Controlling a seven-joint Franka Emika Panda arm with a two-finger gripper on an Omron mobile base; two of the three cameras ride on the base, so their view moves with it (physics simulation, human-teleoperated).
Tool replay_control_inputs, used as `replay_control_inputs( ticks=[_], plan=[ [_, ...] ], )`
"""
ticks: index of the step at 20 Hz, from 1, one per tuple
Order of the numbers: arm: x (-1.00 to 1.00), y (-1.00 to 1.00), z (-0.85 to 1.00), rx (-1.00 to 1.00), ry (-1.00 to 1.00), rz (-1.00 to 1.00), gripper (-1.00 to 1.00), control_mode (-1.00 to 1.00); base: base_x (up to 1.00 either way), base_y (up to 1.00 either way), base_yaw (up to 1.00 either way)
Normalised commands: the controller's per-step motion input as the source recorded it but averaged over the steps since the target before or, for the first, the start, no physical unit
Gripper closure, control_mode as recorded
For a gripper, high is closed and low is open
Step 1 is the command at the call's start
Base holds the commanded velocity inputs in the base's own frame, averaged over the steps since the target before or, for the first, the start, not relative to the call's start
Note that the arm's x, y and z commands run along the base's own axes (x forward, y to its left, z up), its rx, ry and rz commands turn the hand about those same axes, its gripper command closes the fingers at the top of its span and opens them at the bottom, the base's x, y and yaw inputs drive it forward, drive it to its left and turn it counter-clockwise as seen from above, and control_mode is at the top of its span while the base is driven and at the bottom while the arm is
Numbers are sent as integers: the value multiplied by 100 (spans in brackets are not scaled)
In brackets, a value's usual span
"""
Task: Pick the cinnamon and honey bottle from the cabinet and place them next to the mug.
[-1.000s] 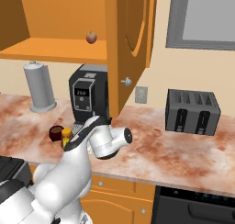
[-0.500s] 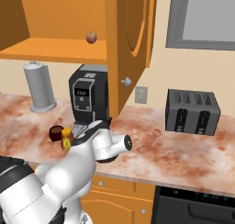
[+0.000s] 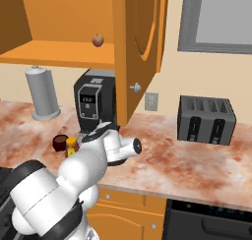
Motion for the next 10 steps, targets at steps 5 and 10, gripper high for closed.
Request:
replay_control_inputs(
  ticks=[5, 10],
  plan=[
    [7, 0, -15, 0, 0, 0, 100, -100, 0, 0, 0],
    [0, 1, -27, 0, 0, 0, 100, -100, 0, 0, 0]
  ],
)
